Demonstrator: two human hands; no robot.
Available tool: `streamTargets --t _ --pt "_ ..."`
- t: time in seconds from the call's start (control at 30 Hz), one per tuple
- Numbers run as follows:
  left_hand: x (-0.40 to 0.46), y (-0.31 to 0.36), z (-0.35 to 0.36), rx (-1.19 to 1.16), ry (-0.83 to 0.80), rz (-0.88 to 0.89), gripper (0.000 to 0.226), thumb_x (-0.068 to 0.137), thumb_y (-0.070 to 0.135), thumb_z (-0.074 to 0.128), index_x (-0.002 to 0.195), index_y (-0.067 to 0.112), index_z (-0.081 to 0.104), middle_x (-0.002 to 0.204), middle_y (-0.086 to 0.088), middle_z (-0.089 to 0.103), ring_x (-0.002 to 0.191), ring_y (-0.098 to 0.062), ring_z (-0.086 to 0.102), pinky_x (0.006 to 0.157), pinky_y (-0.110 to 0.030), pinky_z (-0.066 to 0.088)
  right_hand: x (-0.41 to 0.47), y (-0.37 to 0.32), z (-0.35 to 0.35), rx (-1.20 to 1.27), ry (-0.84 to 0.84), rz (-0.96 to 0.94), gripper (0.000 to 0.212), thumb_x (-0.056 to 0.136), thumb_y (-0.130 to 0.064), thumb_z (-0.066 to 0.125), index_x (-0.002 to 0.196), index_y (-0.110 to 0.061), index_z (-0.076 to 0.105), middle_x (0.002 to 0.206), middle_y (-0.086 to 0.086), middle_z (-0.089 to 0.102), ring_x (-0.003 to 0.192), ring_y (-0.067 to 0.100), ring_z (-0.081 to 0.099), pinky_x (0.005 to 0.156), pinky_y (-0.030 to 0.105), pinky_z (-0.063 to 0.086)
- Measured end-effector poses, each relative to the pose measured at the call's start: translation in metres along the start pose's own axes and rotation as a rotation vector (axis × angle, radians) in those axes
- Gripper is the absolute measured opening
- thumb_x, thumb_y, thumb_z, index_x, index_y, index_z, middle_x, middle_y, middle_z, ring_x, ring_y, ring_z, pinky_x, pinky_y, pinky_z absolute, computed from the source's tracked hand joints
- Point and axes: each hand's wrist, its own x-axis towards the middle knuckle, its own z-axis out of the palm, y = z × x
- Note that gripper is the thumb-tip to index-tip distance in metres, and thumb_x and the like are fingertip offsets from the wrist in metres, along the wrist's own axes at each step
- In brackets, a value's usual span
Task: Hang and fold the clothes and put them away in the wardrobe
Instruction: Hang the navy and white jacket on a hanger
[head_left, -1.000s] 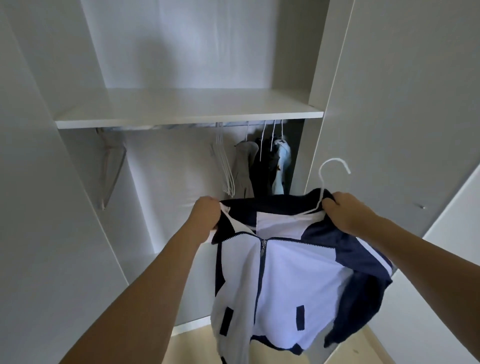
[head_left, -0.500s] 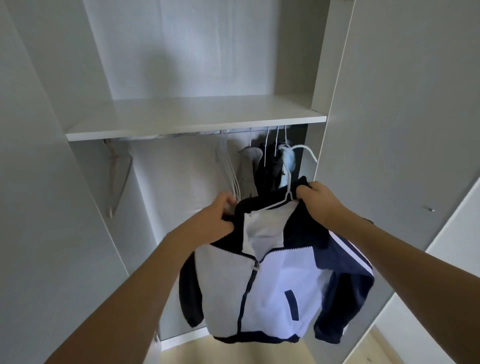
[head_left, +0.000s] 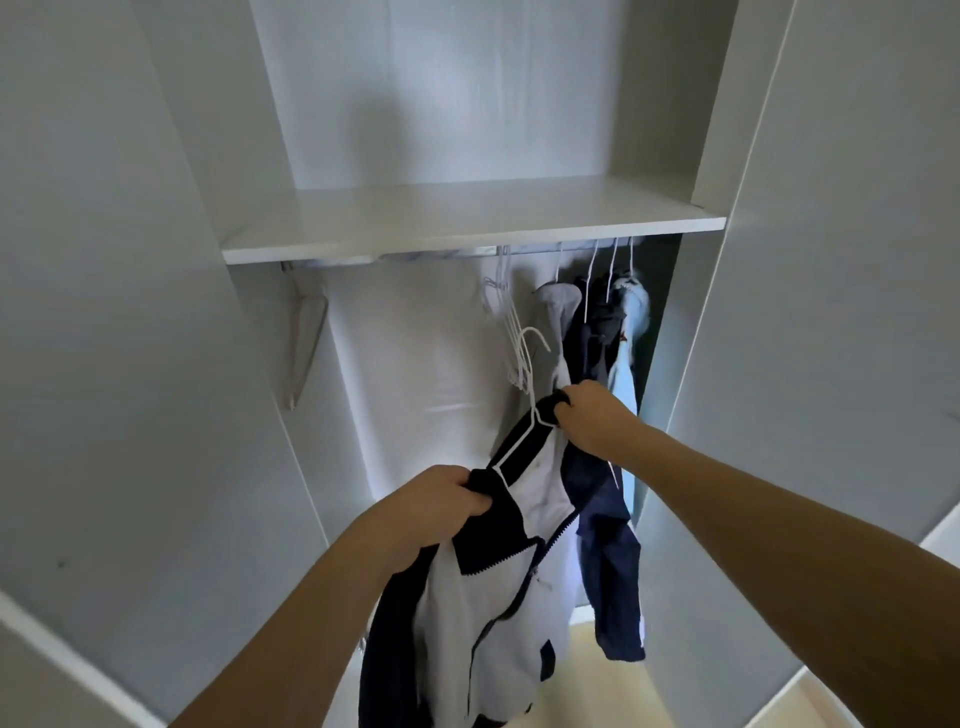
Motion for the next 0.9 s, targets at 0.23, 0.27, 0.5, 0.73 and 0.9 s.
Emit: streamTargets --t 0.23,0.27,0.5,0.73,0.9 --pt "-0.003 -0.003 0.023 0.027 0.094 -0.037 0.012 0.097 0.017 0.047 0.099 0.008 0.054 0.087 -0.004 0.054 0.069 -0.01 0.047 0.058 -0.017 0.038 0.017 0.0 0.011 -0.046 -0.211 0.164 0.025 0.092 -0.014 0.046 0.104 0.002 0.06 0.091 0.011 0.053 0.083 0.022 0.048 0.063 0.022 0.04" --pt "-0.001 -0.002 0.022 0.044 0.122 -0.032 0.012 0.098 0.018 0.046 0.098 0.008 0.054 0.085 -0.004 0.053 0.068 -0.011 0.047 0.058 -0.019 0.038 0.019 0.001 0.01 0.084 -0.225 0.196 0.022 0.09 -0.016 0.051 0.099 0.001 0.061 0.089 0.011 0.055 0.079 0.022 0.05 0.062 0.022 0.042" --pt "0.016 0.005 0.027 0.42 0.407 0.075 0.029 0.099 0.023 0.039 0.071 0.015 0.036 0.065 0.003 0.042 0.055 -0.009 0.038 0.048 -0.018 0.028 0.038 0.02 0.006 0.905 -0.318 0.47 0.019 0.097 -0.018 0.047 0.087 -0.007 0.059 0.084 0.006 0.06 0.063 0.018 0.063 0.057 0.025 0.055" --pt "0.036 0.021 0.055 0.535 0.295 0.168 0.023 0.097 0.026 0.044 0.075 0.02 0.038 0.068 0.007 0.046 0.056 -0.005 0.041 0.048 -0.015 0.03 0.08 0.034 0.007 0.725 -0.448 0.581 0.019 0.091 -0.022 0.053 0.096 -0.005 0.061 0.075 0.011 0.061 0.063 0.026 0.061 0.049 0.028 0.055" --pt "0.062 0.032 0.073 0.443 0.186 0.074 0.02 0.091 0.026 0.05 0.075 0.02 0.041 0.072 0.007 0.048 0.062 -0.004 0.045 0.054 -0.014 0.033 0.1 0.034 0.002 0.652 -0.546 0.543 0.021 0.084 -0.022 0.056 0.069 -0.008 0.056 0.072 0.011 0.06 0.065 0.026 0.058 0.066 0.033 0.051"
